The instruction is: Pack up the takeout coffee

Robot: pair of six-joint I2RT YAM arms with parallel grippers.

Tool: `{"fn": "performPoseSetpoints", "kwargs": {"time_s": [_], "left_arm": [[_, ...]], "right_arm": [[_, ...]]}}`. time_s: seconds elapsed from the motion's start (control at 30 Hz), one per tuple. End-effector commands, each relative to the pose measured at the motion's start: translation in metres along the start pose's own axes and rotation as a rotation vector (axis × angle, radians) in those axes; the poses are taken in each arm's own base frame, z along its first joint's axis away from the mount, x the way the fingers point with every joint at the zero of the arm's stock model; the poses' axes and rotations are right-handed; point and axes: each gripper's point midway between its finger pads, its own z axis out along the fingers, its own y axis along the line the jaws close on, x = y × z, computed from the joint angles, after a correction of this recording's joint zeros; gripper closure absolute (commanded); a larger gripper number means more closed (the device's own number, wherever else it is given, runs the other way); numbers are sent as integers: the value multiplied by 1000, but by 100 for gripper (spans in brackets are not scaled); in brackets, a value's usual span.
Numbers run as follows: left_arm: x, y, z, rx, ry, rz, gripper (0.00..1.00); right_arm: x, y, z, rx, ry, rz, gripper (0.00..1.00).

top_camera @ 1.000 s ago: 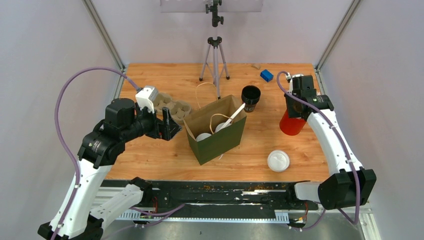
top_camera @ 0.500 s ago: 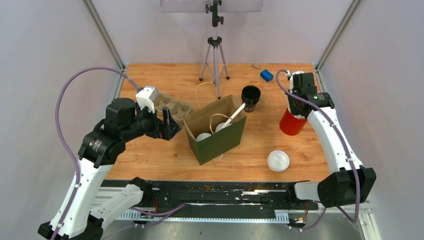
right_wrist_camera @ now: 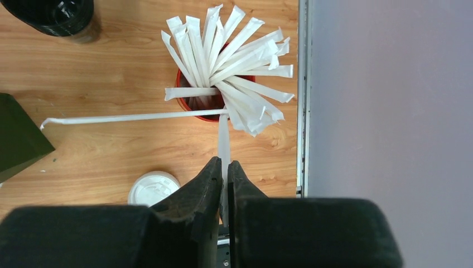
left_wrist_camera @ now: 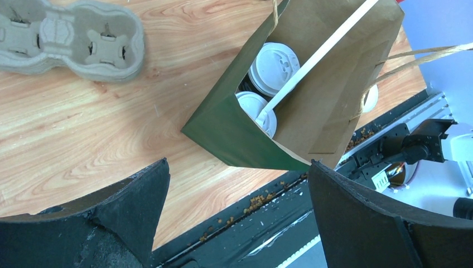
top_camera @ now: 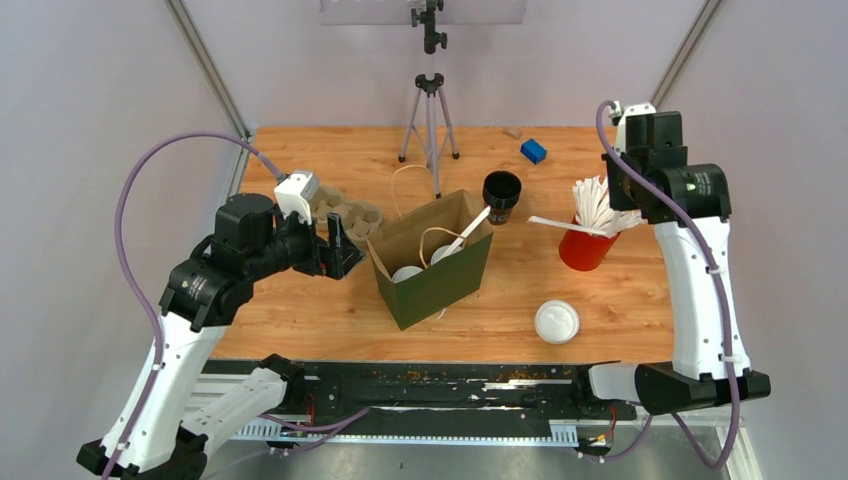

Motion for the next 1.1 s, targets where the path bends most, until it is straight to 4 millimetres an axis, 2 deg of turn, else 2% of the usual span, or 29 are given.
{"fn": "performPoseSetpoints", "kwargs": {"time_s": [0.0,0.13,0.33,0.47,0.63,0.73,0.9,1.07], "left_arm": [[-13,-11,-2,49,-44,12,0],[-12,-13,-2,61,-40,4,0],[-11,-14,1,65,-33,-9,0],[-11,-16,3,74,-33,-20,0],[-13,-18,2,80,-32,-25,0],[-14,-18,2,79,-34,-25,0],[-16,-17,3,75,-37,-24,0],[-18,-17,4,73,-41,-24,0]], "right_arm": [[-8,-16,-38,26,-27,43,91],[-27,-19,-62,2,-112,89,91],[-37,-21,-81,-21,-168,113,91],[-22,-22,-67,9,-141,87,92],[-16,-18,-54,16,-161,83,92],[-19,-19,-54,16,-166,86,93],[-35,-19,-65,-6,-212,98,92],[-39,-16,-60,-15,-227,98,92]]}}
